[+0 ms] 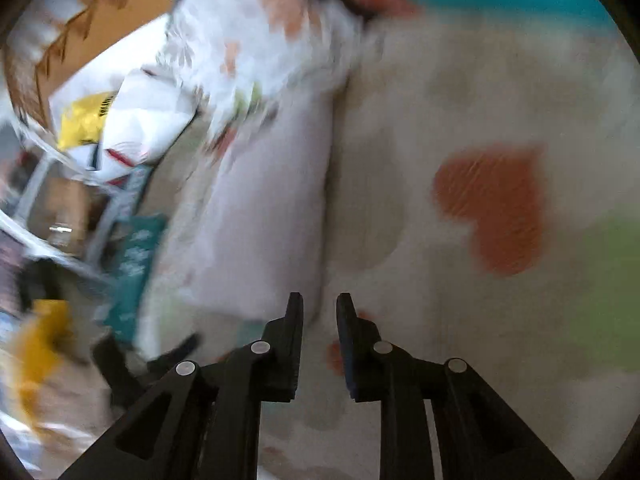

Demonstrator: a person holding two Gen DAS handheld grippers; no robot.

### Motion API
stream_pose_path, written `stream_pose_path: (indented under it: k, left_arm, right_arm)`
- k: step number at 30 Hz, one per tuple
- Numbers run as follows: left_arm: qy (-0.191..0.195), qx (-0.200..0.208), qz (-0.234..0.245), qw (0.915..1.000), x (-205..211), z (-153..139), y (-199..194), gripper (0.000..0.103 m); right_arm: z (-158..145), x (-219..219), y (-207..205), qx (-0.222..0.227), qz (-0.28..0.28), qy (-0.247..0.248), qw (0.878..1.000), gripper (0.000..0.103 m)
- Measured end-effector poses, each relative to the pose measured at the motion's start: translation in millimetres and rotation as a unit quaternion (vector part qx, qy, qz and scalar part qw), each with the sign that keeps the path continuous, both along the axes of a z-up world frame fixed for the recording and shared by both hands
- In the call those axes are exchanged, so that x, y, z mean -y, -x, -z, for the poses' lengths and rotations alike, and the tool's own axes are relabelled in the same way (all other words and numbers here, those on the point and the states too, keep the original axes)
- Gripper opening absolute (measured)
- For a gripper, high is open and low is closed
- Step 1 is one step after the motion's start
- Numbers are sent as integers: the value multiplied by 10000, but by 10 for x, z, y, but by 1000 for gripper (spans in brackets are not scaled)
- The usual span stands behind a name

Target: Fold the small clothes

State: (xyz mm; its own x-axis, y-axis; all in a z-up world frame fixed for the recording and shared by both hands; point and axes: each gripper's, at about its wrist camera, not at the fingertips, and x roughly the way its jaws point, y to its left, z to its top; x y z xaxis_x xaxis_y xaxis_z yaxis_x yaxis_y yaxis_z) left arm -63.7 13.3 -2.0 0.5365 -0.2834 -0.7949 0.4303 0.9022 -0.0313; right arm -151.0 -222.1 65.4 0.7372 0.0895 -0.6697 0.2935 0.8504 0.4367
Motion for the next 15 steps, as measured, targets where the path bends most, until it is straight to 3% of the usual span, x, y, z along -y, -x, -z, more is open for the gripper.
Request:
stream_pose_path:
  k: [2,3,4,6,7,11,15]
  left_arm:
    - [39,72,-89,9999,-3,8,18,103]
    - [32,75,-137,9999,4,6,13,103]
    - [19,50,-166,9998,15,-1,8,103]
    - [-15,-73,-159,9998,23,-49,-25,103]
    - [9,-93,-153,9998,14,-82,-28,103]
    - [270,338,-405,9982,-119,-353,27,103]
    - [195,996,-446,9938,-215,-561,97,103]
  right_arm:
    - [-311,-221,222,304,604,1261,9897,56]
    - [-406,-317,282,429,844,1718,9806,87]
    - [-479,-414,350,658,1027,2105,9700,99]
    - [-558,-567,403,1080,1273,2723,9476,103]
    - [-554,-603,377,1080,1271,2885,9428,103]
    - [-317,-487,273,809,1212,2461,9582,103]
    - [-170,-436,320,736,1254,2606,9544,103]
